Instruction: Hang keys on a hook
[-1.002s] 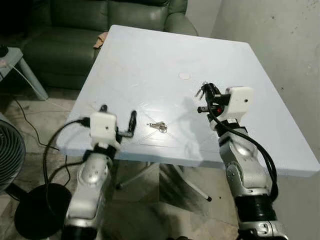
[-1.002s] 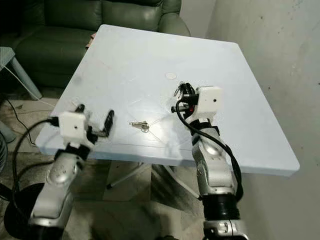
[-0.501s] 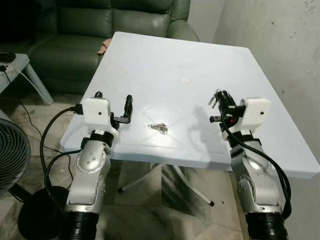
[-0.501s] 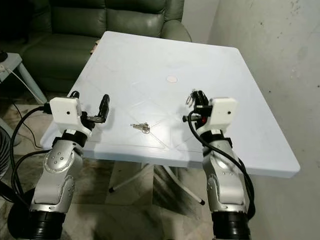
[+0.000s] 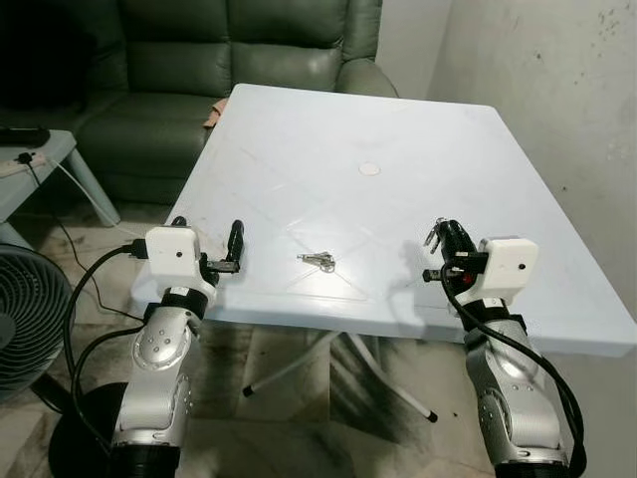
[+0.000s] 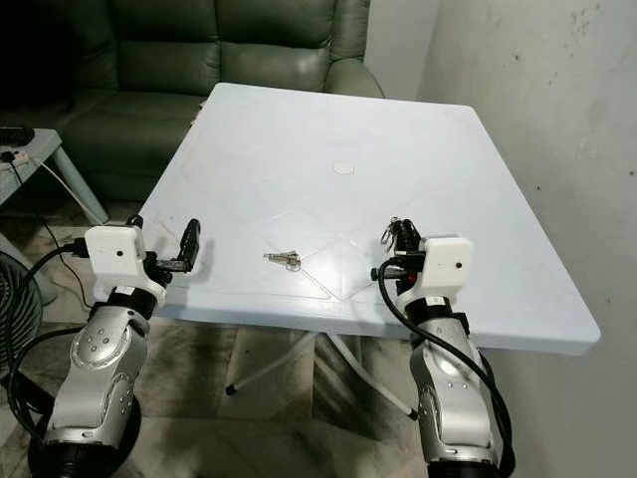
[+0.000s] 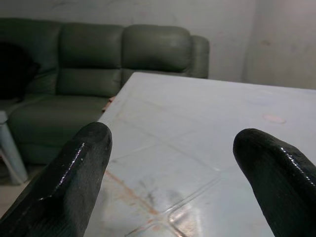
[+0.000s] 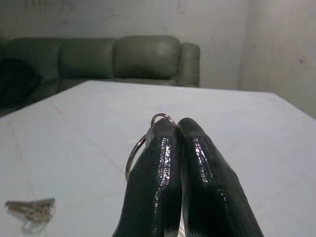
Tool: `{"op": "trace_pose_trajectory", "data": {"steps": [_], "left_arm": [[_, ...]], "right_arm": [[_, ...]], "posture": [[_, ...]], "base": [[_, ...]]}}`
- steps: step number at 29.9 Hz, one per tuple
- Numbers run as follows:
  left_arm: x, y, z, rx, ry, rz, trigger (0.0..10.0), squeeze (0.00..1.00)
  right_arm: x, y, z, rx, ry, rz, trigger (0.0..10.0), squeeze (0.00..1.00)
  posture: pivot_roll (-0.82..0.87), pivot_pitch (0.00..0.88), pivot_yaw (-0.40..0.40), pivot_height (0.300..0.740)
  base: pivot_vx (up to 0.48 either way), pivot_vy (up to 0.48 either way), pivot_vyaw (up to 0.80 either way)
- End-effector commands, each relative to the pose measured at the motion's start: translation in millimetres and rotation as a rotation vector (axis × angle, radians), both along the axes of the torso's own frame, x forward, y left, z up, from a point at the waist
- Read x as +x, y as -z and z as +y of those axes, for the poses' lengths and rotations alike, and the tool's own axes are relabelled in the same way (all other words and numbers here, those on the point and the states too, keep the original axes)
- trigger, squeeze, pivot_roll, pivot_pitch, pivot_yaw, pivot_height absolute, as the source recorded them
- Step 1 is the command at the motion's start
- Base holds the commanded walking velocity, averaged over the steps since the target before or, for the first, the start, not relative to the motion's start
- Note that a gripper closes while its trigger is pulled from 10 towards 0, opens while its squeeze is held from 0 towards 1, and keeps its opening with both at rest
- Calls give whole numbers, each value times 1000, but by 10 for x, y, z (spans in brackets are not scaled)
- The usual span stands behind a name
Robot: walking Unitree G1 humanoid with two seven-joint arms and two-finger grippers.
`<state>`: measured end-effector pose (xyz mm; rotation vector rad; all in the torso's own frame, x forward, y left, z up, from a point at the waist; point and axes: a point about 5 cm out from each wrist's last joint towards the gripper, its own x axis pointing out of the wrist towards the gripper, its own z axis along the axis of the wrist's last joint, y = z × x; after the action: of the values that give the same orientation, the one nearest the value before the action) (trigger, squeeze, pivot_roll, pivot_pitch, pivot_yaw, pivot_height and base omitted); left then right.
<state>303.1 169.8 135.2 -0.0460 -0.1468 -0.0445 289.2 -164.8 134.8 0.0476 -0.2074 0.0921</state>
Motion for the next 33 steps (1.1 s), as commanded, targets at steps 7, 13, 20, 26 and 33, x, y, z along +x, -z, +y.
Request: {"op": "trace_pose_trajectory", "data": {"steps": [7, 13, 20, 26, 33], "left_arm": [[86, 12, 45, -8, -7, -2, 10000, 0], [118, 14, 37, -4, -2, -1, 10000, 0], [171, -16, 69, 6, -4, -11, 10000, 0], [186, -11, 78, 10, -4, -13, 10000, 0], [172, 18, 43, -1, 7, -6, 10000, 0]], "right_arm": [[37, 62, -63, -4, 43, 16, 10000, 0], [74, 95, -77, -21, 49, 43, 10000, 0], [130, 82, -49, -26, 47, 58, 10000, 0], [151, 75, -29, -29, 46, 60, 10000, 0], [165, 56, 17, -38, 28, 57, 10000, 0]], "posture": [[-10, 0, 2, 732], [-13, 0, 11, 732], [-17, 0, 15, 732], [-15, 0, 7, 732], [-9, 0, -5, 732]], "base": [[0, 0, 0], [0, 0, 0], [0, 0, -336], [0, 0, -780], [0, 0, -775]]}}
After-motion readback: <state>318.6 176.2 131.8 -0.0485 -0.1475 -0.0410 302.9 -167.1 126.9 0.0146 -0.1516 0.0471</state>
